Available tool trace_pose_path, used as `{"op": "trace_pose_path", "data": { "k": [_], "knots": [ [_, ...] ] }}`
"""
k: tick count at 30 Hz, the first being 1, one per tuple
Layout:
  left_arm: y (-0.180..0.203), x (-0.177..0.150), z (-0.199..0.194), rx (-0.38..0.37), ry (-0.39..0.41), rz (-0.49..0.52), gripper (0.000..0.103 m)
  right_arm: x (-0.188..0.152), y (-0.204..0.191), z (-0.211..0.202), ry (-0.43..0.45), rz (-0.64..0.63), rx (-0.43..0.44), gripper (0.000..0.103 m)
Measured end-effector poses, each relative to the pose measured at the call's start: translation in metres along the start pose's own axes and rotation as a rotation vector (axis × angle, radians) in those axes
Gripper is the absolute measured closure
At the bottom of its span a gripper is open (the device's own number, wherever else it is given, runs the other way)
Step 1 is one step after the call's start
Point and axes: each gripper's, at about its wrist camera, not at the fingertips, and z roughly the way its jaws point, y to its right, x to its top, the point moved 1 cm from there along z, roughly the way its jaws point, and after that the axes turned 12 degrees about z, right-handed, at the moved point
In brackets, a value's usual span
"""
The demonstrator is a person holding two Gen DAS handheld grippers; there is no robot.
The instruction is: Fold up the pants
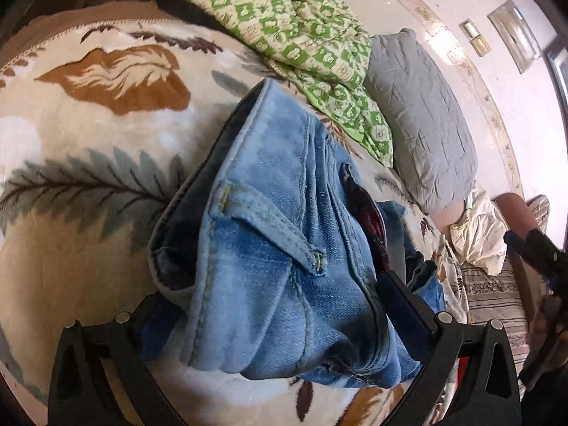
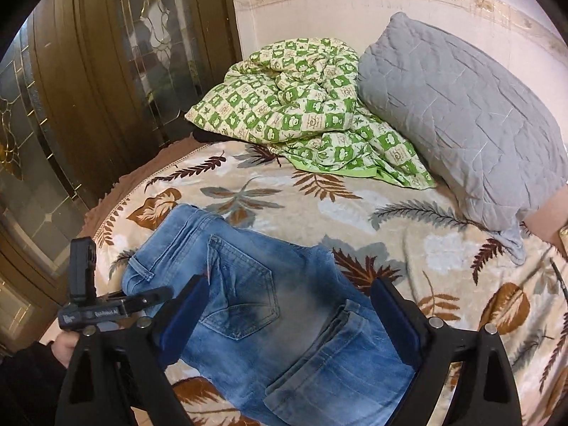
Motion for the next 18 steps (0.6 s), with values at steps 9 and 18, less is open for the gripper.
{"op": "trace_pose_path", "data": {
  "k": [9,18],
  "knots": [
    [-0.026,-0.009,-0.011,-0.047,0.049,-0.048,0.068,0.004,-0.026,0.024,-0.043,-0.052,0.002,0.009],
    [-0.019,-0.017,-0.015,-0.018,0.106,0.031,0.069,0.031,-0.097,0.071,-0.160,-0.176,0.029,0.009]
  ]
}}
